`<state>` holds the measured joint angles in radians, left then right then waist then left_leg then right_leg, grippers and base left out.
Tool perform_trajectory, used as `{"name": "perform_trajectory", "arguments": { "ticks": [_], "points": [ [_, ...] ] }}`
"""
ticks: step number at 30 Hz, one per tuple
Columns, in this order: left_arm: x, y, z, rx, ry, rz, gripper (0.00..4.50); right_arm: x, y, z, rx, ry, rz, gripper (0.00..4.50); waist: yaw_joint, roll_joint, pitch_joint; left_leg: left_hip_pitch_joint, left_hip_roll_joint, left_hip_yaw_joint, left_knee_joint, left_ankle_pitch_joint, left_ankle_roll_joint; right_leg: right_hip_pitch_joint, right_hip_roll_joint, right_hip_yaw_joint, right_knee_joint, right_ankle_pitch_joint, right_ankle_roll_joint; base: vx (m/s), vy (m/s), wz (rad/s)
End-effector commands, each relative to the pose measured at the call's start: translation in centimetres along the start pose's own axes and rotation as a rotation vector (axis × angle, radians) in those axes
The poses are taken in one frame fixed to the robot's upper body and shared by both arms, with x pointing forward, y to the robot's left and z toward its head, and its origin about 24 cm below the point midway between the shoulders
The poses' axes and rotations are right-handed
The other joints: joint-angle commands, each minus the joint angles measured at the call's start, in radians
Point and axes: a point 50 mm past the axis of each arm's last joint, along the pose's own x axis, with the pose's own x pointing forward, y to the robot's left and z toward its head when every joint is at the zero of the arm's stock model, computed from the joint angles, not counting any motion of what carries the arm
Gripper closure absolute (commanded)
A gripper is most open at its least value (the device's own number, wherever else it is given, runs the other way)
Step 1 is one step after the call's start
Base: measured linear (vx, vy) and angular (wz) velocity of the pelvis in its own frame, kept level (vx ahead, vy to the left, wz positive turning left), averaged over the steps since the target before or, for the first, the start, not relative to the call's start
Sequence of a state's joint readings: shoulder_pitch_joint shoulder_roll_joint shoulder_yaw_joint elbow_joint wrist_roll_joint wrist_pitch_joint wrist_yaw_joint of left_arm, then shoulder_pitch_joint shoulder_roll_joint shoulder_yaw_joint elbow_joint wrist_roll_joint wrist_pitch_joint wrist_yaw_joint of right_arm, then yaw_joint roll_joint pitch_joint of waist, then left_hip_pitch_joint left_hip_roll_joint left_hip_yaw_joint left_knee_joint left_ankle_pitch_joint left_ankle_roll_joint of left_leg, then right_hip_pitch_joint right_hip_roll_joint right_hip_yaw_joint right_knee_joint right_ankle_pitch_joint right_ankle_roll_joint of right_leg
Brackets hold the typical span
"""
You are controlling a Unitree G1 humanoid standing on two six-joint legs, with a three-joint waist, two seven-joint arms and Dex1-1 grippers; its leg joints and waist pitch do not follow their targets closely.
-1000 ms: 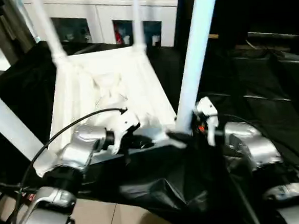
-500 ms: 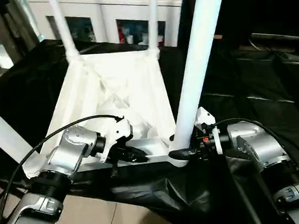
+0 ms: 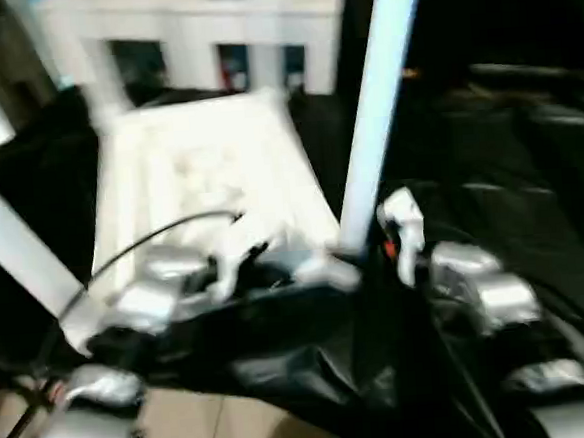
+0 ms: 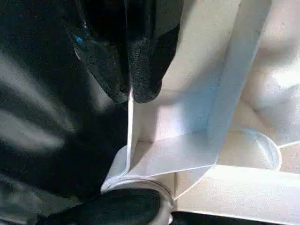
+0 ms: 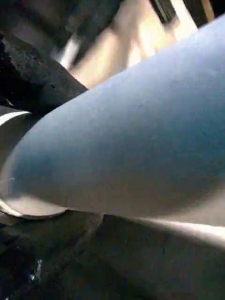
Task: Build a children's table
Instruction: Rotate leg to tighten
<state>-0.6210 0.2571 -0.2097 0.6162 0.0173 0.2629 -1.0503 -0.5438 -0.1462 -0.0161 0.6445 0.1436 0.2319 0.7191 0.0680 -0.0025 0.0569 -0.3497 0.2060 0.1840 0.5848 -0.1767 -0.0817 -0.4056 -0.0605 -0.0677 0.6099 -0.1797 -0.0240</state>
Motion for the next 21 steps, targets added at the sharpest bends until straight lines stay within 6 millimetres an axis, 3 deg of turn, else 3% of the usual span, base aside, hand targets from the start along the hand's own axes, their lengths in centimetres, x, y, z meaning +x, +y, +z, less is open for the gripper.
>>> {"name": "perform_trajectory", "arguments": {
  "ticks": [1, 5, 7, 8, 16, 19, 21],
  "points": [
    [2.1, -0.7, 3.1, 0.038, -0.098, -0.010, 4.50, 2.9, 3.9, -1.1, 0.070, 0.015, 0.114, 1.94, 0.005, -0.006, -0.062, 0.005, 0.017, -0.014, -0.067, -0.244, 0.012, 0.045, -0.081, 0.046, -0.104, -0.449, -0.116, 0.000, 0.000, 0.00],
    [3.5, -1.3, 4.1, 0.032, -0.135, 0.007, 4.50, 4.5, 5.8, -1.0, 0.042, -0.006, 0.106, 1.94, -0.002, -0.005, -0.061, 0.001, 0.017, -0.013, -0.068, -0.235, 0.021, 0.045, -0.078, 0.045, -0.100, -0.404, -0.134, 0.000, 0.000, 0.00],
    [3.7, -1.6, 4.2, 0.042, -0.140, -0.012, 4.50, 4.6, 6.2, -0.9, 0.030, -0.012, 0.139, 1.25, -0.001, -0.002, -0.061, 0.003, 0.017, -0.013, -0.068, -0.241, 0.027, 0.046, -0.079, 0.046, -0.101, -0.396, -0.139, 0.000, 0.000, 0.00],
    [3.7, -1.7, 4.2, 0.047, -0.139, -0.023, 4.50, 4.6, 6.2, -0.9, 0.034, -0.016, 0.143, 1.25, -0.002, -0.003, -0.061, 0.001, 0.018, -0.013, -0.068, -0.241, 0.030, 0.048, -0.078, 0.046, -0.099, -0.384, -0.144, 0.000, 0.000, 0.00],
    [1.8, -2.2, 2.4, 0.105, -0.119, -0.155, 4.50, 2.6, 5.2, -0.2, -0.045, -0.011, 0.293, 0.72, -0.005, -0.002, -0.064, -0.004, 0.022, -0.015, -0.069, -0.229, 0.048, 0.054, -0.080, 0.048, -0.091, -0.326, -0.162, 0.000, 0.000, 0.00],
    [0.6, -2.3, 1.6, 0.122, -0.102, -0.209, 4.50, 1.4, 4.7, -0.1, -0.087, 0.023, 0.383, 0.72, 0.002, 0.001, -0.067, -0.001, 0.025, -0.010, -0.066, -0.195, 0.057, 0.054, -0.078, 0.050, -0.082, -0.247, -0.192, 0.000, 0.000, 0.00],
    [-0.5, -2.2, 0.9, 0.132, -0.075, -0.248, 4.50, 0.0, 4.0, -0.2, -0.134, 0.075, 0.476, 0.72, 0.007, -0.003, -0.068, -0.004, 0.027, -0.008, -0.064, -0.174, 0.069, 0.058, -0.073, 0.047, -0.073, -0.179, -0.213, 0.000, 0.000, 0.00]
  ]
}}
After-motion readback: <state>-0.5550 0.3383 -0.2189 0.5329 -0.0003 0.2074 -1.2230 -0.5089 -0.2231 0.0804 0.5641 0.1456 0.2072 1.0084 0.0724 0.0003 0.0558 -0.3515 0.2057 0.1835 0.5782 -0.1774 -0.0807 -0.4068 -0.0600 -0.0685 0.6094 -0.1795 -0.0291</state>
